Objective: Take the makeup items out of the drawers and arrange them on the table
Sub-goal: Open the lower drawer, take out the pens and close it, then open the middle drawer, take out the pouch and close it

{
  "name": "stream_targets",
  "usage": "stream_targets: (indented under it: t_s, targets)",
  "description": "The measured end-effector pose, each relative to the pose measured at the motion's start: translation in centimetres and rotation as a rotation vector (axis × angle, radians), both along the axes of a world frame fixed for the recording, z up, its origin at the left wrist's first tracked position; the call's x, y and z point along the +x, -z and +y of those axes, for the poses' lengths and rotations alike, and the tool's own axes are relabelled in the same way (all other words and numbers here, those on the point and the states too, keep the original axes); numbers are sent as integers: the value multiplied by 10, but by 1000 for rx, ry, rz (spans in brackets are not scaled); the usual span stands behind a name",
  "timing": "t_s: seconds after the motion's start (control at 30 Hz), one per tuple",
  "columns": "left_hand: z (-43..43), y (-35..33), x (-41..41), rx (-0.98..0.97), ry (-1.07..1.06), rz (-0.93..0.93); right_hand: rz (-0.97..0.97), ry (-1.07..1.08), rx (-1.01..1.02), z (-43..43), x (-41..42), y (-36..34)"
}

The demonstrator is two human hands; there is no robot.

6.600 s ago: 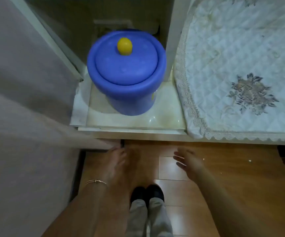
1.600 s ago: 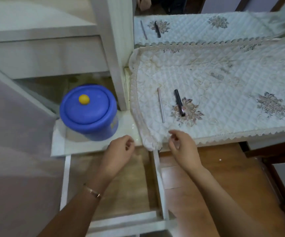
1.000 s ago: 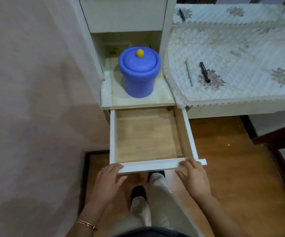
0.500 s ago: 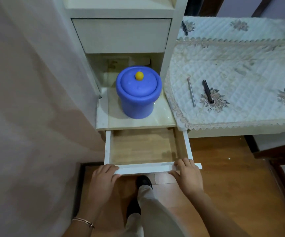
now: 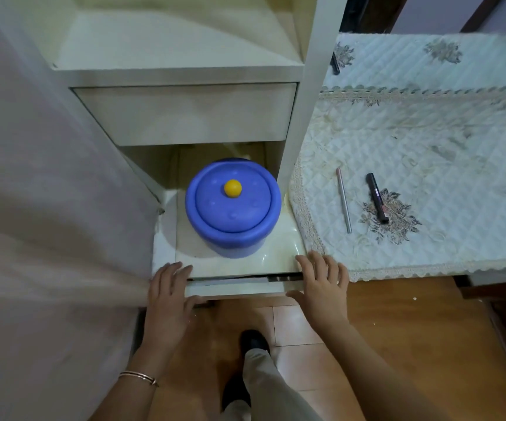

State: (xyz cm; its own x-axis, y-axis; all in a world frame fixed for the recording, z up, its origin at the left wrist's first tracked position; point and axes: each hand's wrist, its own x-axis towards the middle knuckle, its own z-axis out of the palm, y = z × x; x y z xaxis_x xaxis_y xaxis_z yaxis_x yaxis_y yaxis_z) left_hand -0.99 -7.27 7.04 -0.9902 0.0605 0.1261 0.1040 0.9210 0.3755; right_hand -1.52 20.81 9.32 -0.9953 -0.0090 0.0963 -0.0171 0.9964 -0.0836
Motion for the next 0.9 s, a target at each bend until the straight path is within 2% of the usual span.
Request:
stream_targets:
  t_s: [0.23, 0.4, 0.53, 0.6, 0.67, 0.77, 0.9]
  targets:
    - [16, -14, -16, -39, -171, -70, -24, 115, -56, -7, -17, -1]
    - [19, -26, -10, -66, -127, -142, -104, 63, -141, -4, -5, -18]
    - [14, -46, 16, 121, 41, -179, -226, 125, -292, 0, 54, -30]
    - [7, -46, 49, 198, 82, -310, -355, 247, -395, 0, 105, -26]
    - [-2, -31, 90, 212, 119, -517, -483, 409, -566, -3, 163, -18]
    - [-18, -4, 152, 288, 90, -779, -660, 629, -742, -10, 257, -1]
    - [-30, 16, 216, 264, 71, -1013, -805, 921, -898, -15, 367, 20]
